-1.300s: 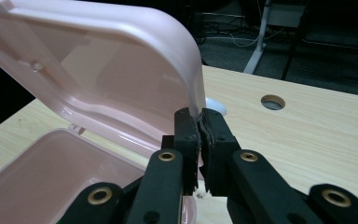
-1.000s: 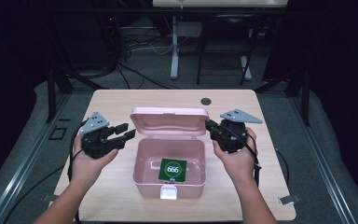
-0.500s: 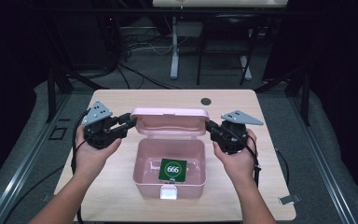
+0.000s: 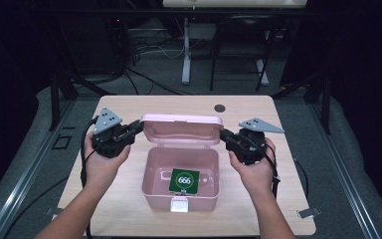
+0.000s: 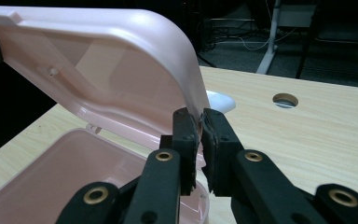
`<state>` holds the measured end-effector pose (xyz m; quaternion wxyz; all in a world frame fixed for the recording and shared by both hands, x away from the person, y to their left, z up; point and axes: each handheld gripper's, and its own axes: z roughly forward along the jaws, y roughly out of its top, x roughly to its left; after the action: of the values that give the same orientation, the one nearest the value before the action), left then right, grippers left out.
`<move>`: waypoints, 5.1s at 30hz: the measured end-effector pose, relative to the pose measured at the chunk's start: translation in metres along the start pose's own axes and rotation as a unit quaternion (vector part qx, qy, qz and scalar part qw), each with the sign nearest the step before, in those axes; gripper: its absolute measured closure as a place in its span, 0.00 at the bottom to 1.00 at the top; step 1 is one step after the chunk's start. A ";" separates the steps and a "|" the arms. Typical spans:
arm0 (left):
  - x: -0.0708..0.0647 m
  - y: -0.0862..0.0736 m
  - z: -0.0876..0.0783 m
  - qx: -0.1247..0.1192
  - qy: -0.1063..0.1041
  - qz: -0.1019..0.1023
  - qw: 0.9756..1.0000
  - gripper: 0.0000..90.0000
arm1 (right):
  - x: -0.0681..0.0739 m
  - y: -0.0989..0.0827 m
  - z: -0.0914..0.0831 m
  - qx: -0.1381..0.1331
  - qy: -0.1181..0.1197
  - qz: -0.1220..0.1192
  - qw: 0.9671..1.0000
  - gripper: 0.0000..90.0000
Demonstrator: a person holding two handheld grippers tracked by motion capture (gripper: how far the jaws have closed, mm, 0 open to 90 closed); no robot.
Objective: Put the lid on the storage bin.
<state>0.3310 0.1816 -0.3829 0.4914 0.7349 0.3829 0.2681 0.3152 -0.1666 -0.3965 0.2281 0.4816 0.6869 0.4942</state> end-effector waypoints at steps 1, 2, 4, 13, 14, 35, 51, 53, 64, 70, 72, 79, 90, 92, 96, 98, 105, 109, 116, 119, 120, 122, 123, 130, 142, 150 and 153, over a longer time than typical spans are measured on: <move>0.000 0.000 0.000 0.001 0.000 -0.003 1.000 0.95 | -0.001 0.000 -0.001 0.000 0.001 0.002 1.000 0.92; -0.001 0.000 0.000 -0.001 0.002 -0.002 1.000 0.95 | -0.001 0.001 -0.003 0.000 0.002 0.003 1.000 0.91; -0.002 0.000 0.000 0.000 0.005 -0.002 1.000 0.95 | -0.003 0.002 -0.007 -0.004 0.005 0.007 1.000 0.91; -0.003 -0.002 -0.003 -0.002 -0.001 -0.003 1.000 0.95 | -0.012 0.004 -0.018 -0.021 -0.005 0.019 1.000 0.90; -0.003 -0.004 -0.004 -0.004 -0.005 -0.005 1.000 0.94 | -0.014 0.004 -0.017 -0.021 -0.007 0.021 1.000 0.89; -0.008 -0.014 -0.018 -0.009 -0.028 -0.007 1.000 0.90 | -0.018 0.003 -0.016 -0.027 -0.003 0.025 0.999 0.81; -0.012 -0.021 -0.027 -0.009 -0.042 -0.002 0.999 0.84 | -0.019 0.002 -0.015 -0.029 -0.004 0.023 0.999 0.76; -0.014 -0.022 -0.028 -0.007 -0.043 -0.001 0.999 0.82 | -0.020 0.002 -0.015 -0.027 -0.004 0.022 0.999 0.74; -0.018 -0.032 -0.033 0.002 -0.056 -0.001 0.998 0.76 | -0.022 0.001 -0.012 -0.022 -0.004 0.020 1.000 0.66; -0.019 -0.036 -0.037 0.002 -0.063 0.001 0.998 0.75 | -0.022 0.001 -0.012 -0.023 -0.003 0.021 1.000 0.65; -0.019 -0.038 -0.038 0.004 -0.065 0.003 0.998 0.75 | -0.022 0.000 -0.012 -0.023 -0.004 0.021 1.000 0.64; -0.022 -0.042 -0.042 0.003 -0.068 0.004 0.998 0.76 | -0.022 0.000 -0.011 -0.023 -0.004 0.021 1.000 0.63; -0.025 -0.052 -0.048 0.005 -0.071 0.011 0.997 0.77 | -0.022 -0.001 -0.010 -0.019 -0.005 0.021 1.000 0.63; -0.026 -0.054 -0.049 0.004 -0.070 0.012 0.997 0.77 | -0.022 -0.002 -0.008 -0.019 -0.006 0.022 1.000 0.63; -0.026 -0.058 -0.051 0.004 -0.072 0.011 0.997 0.79 | -0.022 -0.002 -0.008 -0.018 -0.007 0.021 1.000 0.63; -0.027 -0.060 -0.052 0.005 -0.074 0.009 0.997 0.79 | -0.022 -0.002 -0.008 -0.018 -0.007 0.021 1.000 0.63; -0.028 -0.068 -0.054 0.008 -0.080 0.006 0.997 0.79 | -0.022 -0.003 -0.007 -0.014 -0.007 0.021 1.000 0.63; -0.028 -0.073 -0.054 0.007 -0.083 0.004 0.996 0.79 | -0.022 -0.003 -0.006 -0.013 -0.008 0.020 1.000 0.63; -0.029 -0.081 -0.056 0.013 -0.087 -0.001 0.996 0.79 | -0.022 -0.004 -0.005 -0.011 -0.007 0.020 1.000 0.63; -0.030 -0.083 -0.056 0.012 -0.087 -0.001 0.996 0.80 | -0.022 -0.005 -0.004 -0.011 -0.007 0.020 1.000 0.63; -0.030 -0.085 -0.056 0.014 -0.089 -0.003 0.996 0.80 | -0.022 -0.005 -0.004 -0.011 -0.007 0.020 1.000 0.63; -0.030 -0.087 -0.057 0.014 -0.090 -0.005 0.996 0.80 | -0.022 -0.005 -0.004 -0.010 -0.007 0.020 1.000 0.63; -0.030 -0.088 -0.057 0.016 -0.091 -0.005 0.996 0.80 | -0.022 -0.005 -0.004 -0.010 -0.007 0.020 1.000 0.63; -0.030 -0.095 -0.056 0.016 -0.095 -0.013 0.995 0.80 | -0.022 -0.005 -0.004 -0.011 -0.007 0.019 1.000 0.63; -0.031 -0.105 -0.056 0.023 -0.100 -0.016 0.995 0.80 | -0.022 -0.006 -0.004 -0.010 -0.007 0.019 1.000 0.63; -0.033 -0.113 -0.055 0.034 -0.105 -0.014 0.994 0.82 | -0.023 -0.006 -0.003 -0.010 -0.009 0.020 1.000 0.63; -0.033 -0.117 -0.054 0.036 -0.108 -0.020 0.993 0.82 | -0.023 -0.006 -0.003 -0.009 -0.009 0.019 1.000 0.63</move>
<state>0.2355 0.2084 -0.4720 0.5083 0.7688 0.3515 0.1641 0.3197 -0.1885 -0.4048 0.2293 0.4969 0.6710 0.5003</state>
